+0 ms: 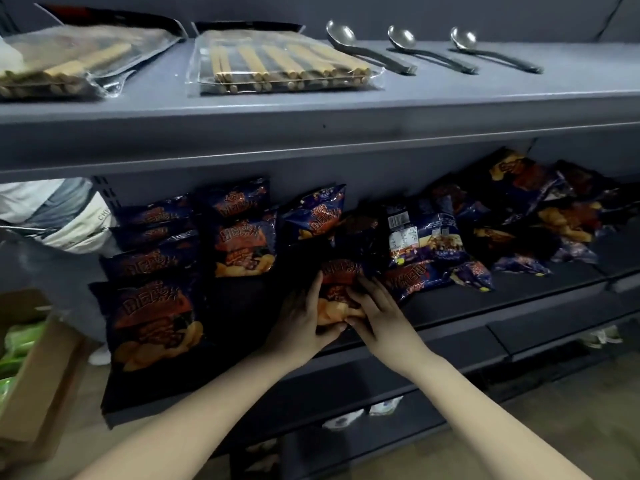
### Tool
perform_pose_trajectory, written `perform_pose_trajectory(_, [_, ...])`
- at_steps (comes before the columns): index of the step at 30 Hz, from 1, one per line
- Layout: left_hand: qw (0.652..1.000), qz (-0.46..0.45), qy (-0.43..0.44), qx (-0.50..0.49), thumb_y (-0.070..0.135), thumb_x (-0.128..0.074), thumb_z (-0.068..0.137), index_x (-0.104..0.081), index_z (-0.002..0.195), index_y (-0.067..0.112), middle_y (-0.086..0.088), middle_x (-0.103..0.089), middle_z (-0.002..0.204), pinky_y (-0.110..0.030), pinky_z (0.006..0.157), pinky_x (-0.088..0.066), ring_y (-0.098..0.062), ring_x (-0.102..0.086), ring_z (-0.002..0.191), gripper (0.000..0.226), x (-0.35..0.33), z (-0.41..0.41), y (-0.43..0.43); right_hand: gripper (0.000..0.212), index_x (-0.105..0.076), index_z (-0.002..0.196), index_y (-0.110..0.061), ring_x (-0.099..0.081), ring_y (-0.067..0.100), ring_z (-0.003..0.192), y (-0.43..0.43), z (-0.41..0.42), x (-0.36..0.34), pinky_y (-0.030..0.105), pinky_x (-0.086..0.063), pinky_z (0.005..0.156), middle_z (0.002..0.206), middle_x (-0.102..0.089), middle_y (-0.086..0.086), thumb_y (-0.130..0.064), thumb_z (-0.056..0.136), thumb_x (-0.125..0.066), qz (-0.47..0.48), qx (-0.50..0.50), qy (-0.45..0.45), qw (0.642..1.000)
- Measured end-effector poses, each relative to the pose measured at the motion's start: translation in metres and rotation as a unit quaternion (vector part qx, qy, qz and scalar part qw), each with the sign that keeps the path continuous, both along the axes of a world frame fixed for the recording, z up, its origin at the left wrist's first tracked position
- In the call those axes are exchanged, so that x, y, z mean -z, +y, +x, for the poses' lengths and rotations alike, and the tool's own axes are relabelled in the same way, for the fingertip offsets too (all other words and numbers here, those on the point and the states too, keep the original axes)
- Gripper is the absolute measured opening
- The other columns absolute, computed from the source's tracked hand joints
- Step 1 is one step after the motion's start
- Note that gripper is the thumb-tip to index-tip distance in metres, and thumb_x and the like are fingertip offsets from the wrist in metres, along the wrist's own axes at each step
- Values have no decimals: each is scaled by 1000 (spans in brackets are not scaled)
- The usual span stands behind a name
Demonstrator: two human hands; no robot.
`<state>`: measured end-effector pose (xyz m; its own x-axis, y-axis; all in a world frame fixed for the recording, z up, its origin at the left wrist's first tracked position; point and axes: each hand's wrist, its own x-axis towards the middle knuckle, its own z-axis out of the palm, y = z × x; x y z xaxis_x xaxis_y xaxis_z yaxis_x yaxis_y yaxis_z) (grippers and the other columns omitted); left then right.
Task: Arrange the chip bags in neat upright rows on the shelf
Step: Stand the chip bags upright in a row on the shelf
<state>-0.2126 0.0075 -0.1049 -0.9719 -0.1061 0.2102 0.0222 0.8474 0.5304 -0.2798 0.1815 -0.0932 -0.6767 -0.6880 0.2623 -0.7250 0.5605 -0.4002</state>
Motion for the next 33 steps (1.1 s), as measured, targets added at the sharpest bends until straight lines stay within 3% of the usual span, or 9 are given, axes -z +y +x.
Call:
perform_pose_trajectory(7, [1000, 3, 16, 15, 56, -60, 80, 13, 145, 27, -4, -10, 156, -33, 114, -14, -19, -13, 141, 102, -1, 7, -1, 56, -42, 139, -10, -3, 24, 144, 0, 11, 6, 36, -16, 115, 153, -15, 1, -17, 88, -63, -63, -15, -12, 998])
perform_pose_trajectory(13, [996, 60, 67, -17, 33, -72, 79, 21, 139, 45, -4, -8, 155, -25, 111, -16, -4, -8, 137, 112, -10, 17, -9, 75, -33, 142, -22, -4, 31, 146, -18, 16, 0, 36, -14, 113, 156, -10, 7, -12, 80, -73, -142, -13, 34, 989])
perform_pose_trajectory(16, [992, 65, 97, -55, 23, -74, 79, 21, 139, 46, 2, -7, 152, -6, 105, -12, 4, -7, 134, 115, -12, 26, -21, 93, -16, 145, -40, -2, 14, 145, -36, 16, -8, 10, -16, 110, 158, 3, 3, -15, 78, -75, -186, -23, -27, 982])
perform_pose_trajectory(17, [990, 66, 102, -68, 20, -74, 79, 21, 139, 47, 2, -7, 152, 1, 101, -10, 7, -5, 133, 116, -12, 29, -26, 97, -10, 145, -46, -1, 5, 143, -42, 16, -9, -2, -16, 102, 158, 6, -2, -19, 78, -75, -196, -23, -60, 979])
perform_pose_trajectory(19, [989, 67, 100, -86, 15, -74, 79, 20, 137, 48, -2, -8, 152, 5, 98, -7, 8, -4, 132, 115, -12, 37, -35, 105, 2, 141, -55, 1, -6, 137, -55, 15, -8, -10, -17, 90, 156, 11, -11, -25, 77, -76, -190, -22, -109, 976])
perform_pose_trajectory(22, [989, 76, 70, -103, 18, -70, 82, 18, 137, 48, -4, -2, 155, -12, 108, -9, -3, -5, 138, 108, -8, 51, -43, 105, 6, 136, -61, 0, -11, 129, -68, 16, 4, -12, -19, 83, 155, 17, -11, -28, 78, -75, -127, -60, -141, 980])
perform_pose_trajectory(26, [991, 56, 46, -114, 19, -61, 89, 19, 137, 45, -5, 6, 156, -19, 108, -17, -16, -10, 142, 97, -5, 64, -46, 94, -4, 134, -60, -8, 0, 131, -81, 19, 11, 8, -23, 95, 157, 11, 1, -28, 80, -73, -100, -83, -138, 982])
perform_pose_trajectory(29, [989, 24, 55, -132, 15, -59, 90, 25, 136, 42, 1, 12, 154, -31, 114, -24, -17, -4, 143, 100, -9, 70, -46, 92, -10, 133, -59, -13, -4, 123, -89, 20, 9, -5, -21, 88, 156, 1, 4, -21, 79, -74, -116, -89, -106, 983])
perform_pose_trajectory(33, [986, -46, 80, -142, 8, -63, 86, 13, 146, 30, -2, 22, 154, -34, 116, -9, -18, 14, 143, 99, -19, 70, -47, 89, -20, 139, -45, -10, -12, 124, -99, 12, 3, -13, -19, 83, 153, -11, 8, -13, 77, -75, -164, -90, -50, 981])
